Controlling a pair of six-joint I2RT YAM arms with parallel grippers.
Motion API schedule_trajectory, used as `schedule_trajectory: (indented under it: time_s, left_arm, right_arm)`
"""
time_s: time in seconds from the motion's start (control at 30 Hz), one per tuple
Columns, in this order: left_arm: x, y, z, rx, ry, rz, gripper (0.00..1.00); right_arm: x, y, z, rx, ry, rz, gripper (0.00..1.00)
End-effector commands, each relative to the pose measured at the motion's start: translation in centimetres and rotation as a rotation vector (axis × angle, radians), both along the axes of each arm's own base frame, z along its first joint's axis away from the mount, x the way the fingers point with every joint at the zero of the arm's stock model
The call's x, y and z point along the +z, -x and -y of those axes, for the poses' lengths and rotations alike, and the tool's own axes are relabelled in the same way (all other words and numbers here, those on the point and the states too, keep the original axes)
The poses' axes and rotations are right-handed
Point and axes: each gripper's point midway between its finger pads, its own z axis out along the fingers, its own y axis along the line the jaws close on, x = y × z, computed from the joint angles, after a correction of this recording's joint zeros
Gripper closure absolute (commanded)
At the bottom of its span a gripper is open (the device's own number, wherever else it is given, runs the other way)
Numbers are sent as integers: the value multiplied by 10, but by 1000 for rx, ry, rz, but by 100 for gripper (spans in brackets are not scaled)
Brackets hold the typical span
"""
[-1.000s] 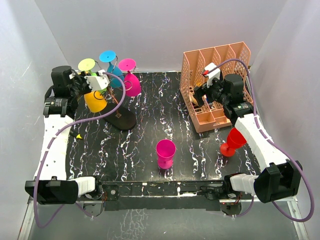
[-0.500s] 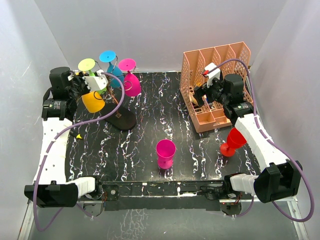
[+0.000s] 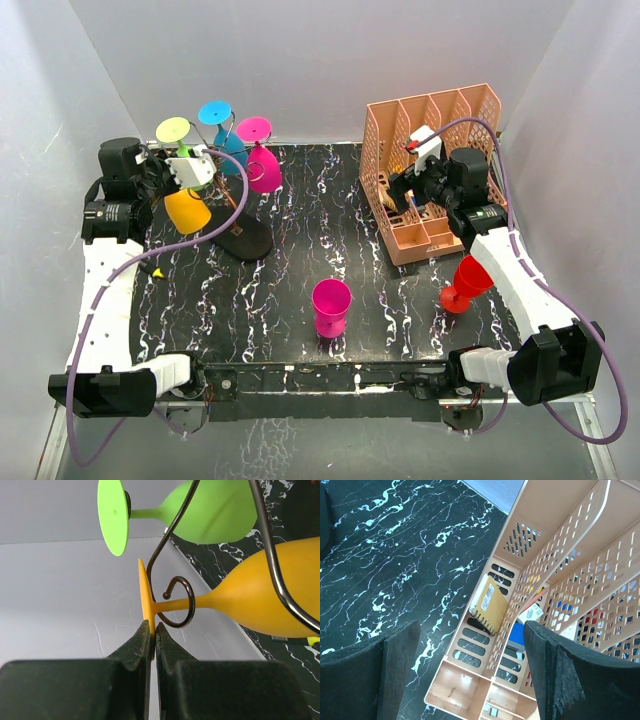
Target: Place the wine glass upside down on the wine glass rack
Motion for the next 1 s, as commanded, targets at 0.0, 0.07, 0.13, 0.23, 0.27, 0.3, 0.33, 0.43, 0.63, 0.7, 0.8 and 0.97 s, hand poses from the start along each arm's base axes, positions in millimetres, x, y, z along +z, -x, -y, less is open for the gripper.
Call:
schedule_trajectory:
  time_s: [0.0, 0.07, 0.13, 0.23, 0.27, 0.3, 0.33, 0.43, 0.63, 0.7, 0.8, 0.97]
  left_arm:
    - [18, 15, 8, -28, 36, 32, 100]
    - [18, 16, 10, -32, 40, 29, 100]
    - [17, 17, 11, -39, 43, 26, 100]
    - [17, 17, 13, -44, 46, 24, 100]
    - [17, 17, 13, -45, 47, 25, 100]
    - [17, 16, 13, -49, 47, 26, 100]
    - [18, 16, 14, -50, 50, 26, 100]
    - [18, 15, 15, -56, 52, 26, 100]
    - [23, 17, 15, -60, 41, 26, 100]
    - [23, 18, 17, -69, 40, 22, 100]
    - [22, 18, 20, -83, 45, 15, 100]
    - [19, 18, 25, -104, 52, 5, 100]
  right_arm:
    - [14, -2, -1, 8, -25, 48, 8]
    - [14, -2, 0, 7, -27, 48, 9]
    - [15, -2, 0, 8, -28, 48, 9]
    - [14, -2, 0, 9, -30, 44, 9]
    - [13, -2, 0, 10, -30, 44, 9]
    - [14, -2, 0, 12, -31, 44, 9]
    - [13, -2, 0, 11, -31, 43, 9]
    - [13, -2, 1, 11, -33, 42, 9]
    - [12, -2, 1, 13, -34, 37, 9]
    - [11, -2, 0, 15, -33, 35, 9]
    - [10, -2, 1, 15, -35, 34, 9]
    - [10, -2, 1, 17, -35, 33, 9]
